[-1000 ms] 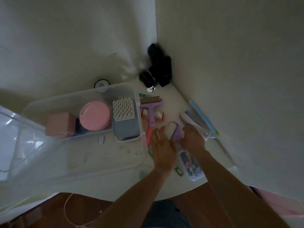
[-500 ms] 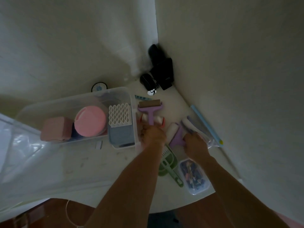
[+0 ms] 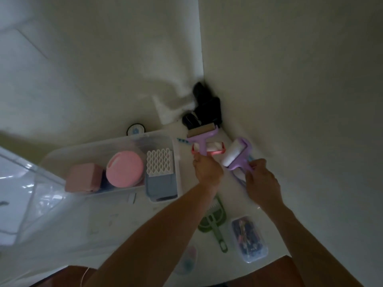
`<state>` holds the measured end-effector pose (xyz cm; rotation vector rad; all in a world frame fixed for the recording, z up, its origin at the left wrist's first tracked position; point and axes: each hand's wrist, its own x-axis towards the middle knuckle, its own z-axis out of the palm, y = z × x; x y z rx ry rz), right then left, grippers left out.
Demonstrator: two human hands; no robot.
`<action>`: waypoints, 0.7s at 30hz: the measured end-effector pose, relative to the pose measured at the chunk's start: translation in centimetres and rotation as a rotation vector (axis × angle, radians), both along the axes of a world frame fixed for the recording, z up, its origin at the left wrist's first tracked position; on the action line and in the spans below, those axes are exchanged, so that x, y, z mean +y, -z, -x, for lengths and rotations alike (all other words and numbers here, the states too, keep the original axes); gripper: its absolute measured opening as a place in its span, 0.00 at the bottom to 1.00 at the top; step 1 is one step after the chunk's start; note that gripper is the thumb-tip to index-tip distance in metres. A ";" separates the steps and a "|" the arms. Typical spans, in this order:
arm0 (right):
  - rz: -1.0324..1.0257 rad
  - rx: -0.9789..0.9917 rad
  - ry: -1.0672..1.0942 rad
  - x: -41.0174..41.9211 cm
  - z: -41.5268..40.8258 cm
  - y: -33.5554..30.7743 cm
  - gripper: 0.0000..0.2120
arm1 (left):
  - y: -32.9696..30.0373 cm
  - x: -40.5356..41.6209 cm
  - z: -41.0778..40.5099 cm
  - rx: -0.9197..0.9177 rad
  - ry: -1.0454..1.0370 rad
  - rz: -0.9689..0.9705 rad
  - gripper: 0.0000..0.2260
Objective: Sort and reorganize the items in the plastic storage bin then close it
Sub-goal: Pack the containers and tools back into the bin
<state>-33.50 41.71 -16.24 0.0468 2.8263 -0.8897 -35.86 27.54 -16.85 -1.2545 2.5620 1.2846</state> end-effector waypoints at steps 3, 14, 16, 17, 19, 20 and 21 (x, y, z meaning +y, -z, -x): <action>0.127 -0.014 0.078 0.4 0.1 -2.9 0.09 | -2.3 -0.4 0.6 0.067 -0.002 -0.120 0.17; 0.601 -0.045 0.032 -4.3 -4.2 -14.7 0.11 | -13.8 -9.9 -7.0 0.436 0.014 -0.442 0.08; 0.574 -0.081 -0.058 -6.3 -5.7 -16.3 0.10 | -15.2 -14.2 -10.1 0.411 0.094 -0.309 0.07; 0.565 -0.103 -0.102 -7.4 -6.5 -16.8 0.09 | -15.8 -16.5 -11.7 0.400 0.123 -0.255 0.06; 0.558 -0.143 -0.162 -9.1 -7.8 -17.6 0.08 | -16.7 -21.2 -14.8 0.365 0.190 -0.207 0.05; 0.557 -0.163 -0.182 -9.9 -8.4 -17.9 0.08 | -16.8 -23.7 -16.4 0.330 0.237 -0.184 0.04; 0.554 -0.181 -0.200 -10.7 -9.0 -18.1 0.07 | -16.9 -26.2 -18.0 0.286 0.295 -0.164 0.04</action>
